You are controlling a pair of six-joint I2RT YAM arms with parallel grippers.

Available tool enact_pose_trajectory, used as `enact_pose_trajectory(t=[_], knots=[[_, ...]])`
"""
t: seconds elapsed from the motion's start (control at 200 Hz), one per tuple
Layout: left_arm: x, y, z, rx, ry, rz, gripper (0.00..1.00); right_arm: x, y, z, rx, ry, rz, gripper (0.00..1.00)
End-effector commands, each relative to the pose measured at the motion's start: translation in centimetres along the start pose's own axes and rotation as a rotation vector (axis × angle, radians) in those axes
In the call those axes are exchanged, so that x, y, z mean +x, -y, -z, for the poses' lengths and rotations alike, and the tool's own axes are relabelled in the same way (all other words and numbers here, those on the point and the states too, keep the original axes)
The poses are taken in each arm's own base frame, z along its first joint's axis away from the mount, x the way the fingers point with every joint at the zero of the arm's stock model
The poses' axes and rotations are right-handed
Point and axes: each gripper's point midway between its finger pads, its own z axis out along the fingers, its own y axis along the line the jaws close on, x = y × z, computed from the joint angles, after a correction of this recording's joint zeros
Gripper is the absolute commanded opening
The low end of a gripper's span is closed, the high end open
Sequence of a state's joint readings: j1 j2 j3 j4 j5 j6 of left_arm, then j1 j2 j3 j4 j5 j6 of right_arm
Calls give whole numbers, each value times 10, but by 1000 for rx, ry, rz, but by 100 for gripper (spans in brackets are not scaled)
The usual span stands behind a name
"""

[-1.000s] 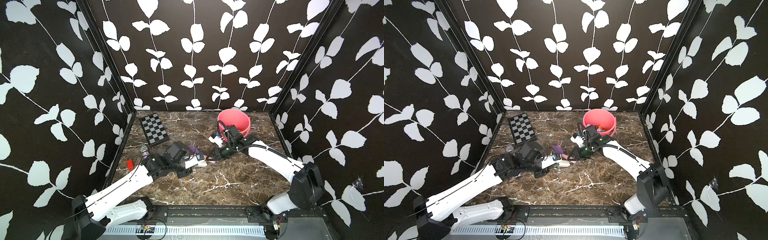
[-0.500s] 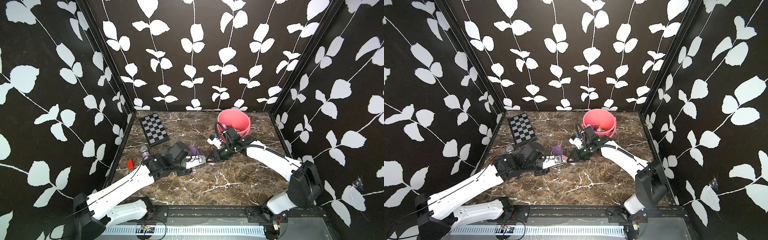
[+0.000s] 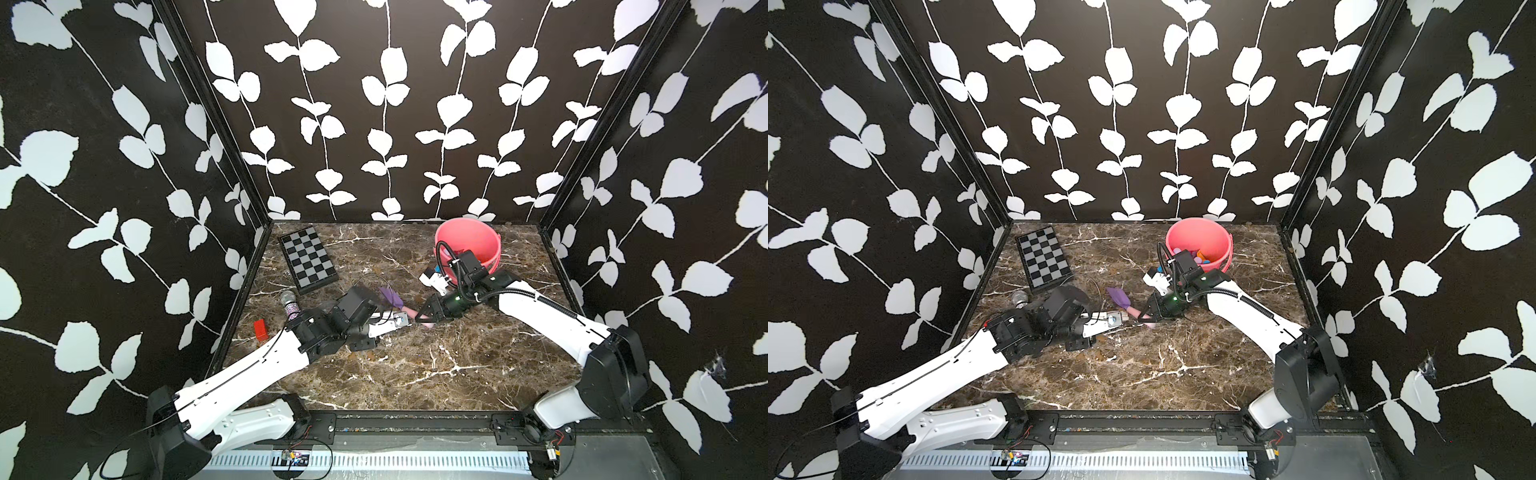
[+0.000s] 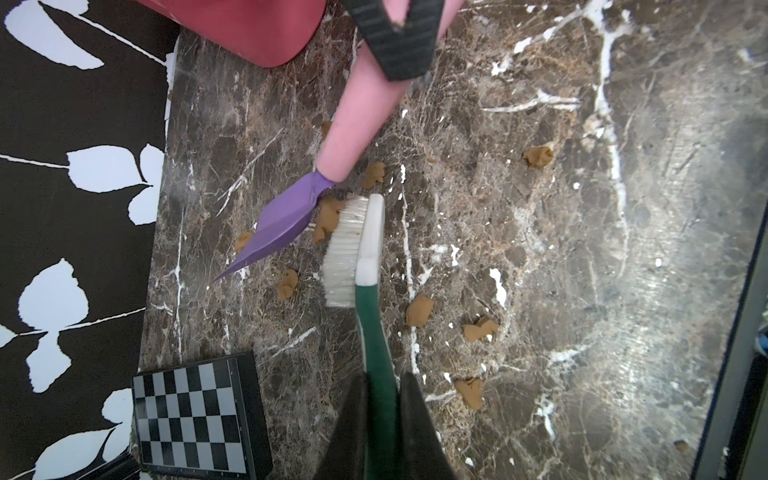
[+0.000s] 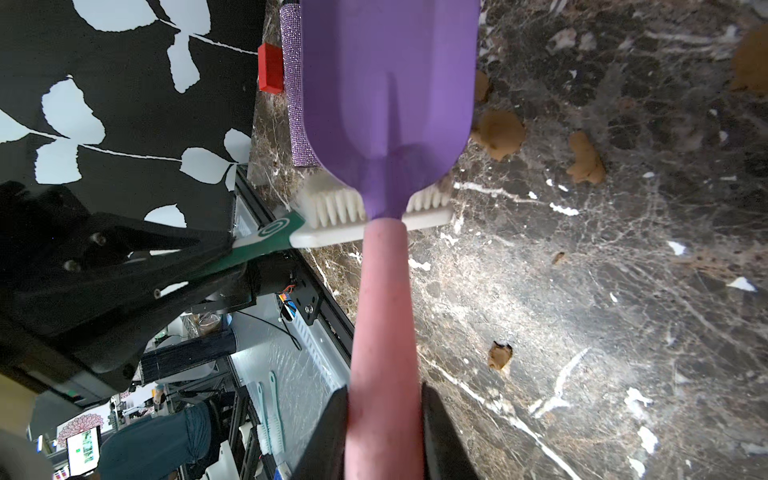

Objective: Brush the soil off the hand trowel and place it into the bucket
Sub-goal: Brush off the soil from the hand trowel.

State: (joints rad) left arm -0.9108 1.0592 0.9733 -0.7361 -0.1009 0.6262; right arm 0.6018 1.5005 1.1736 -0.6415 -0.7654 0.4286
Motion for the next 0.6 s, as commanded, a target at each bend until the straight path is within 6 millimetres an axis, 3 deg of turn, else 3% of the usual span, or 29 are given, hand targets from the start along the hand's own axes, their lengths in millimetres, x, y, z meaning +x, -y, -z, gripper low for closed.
enact_pose_trajectory(t=[0.0, 0.37, 0.595], knots=[[-8, 12, 4, 68, 58, -5, 0, -1, -9, 5, -31, 21, 7, 0], [-11, 8, -9, 80, 10, -16, 0, -2, -3, 6, -2, 37, 0, 0], [-32, 6, -5, 64, 121, -39, 0, 5, -4, 1, -28, -4, -1, 0]])
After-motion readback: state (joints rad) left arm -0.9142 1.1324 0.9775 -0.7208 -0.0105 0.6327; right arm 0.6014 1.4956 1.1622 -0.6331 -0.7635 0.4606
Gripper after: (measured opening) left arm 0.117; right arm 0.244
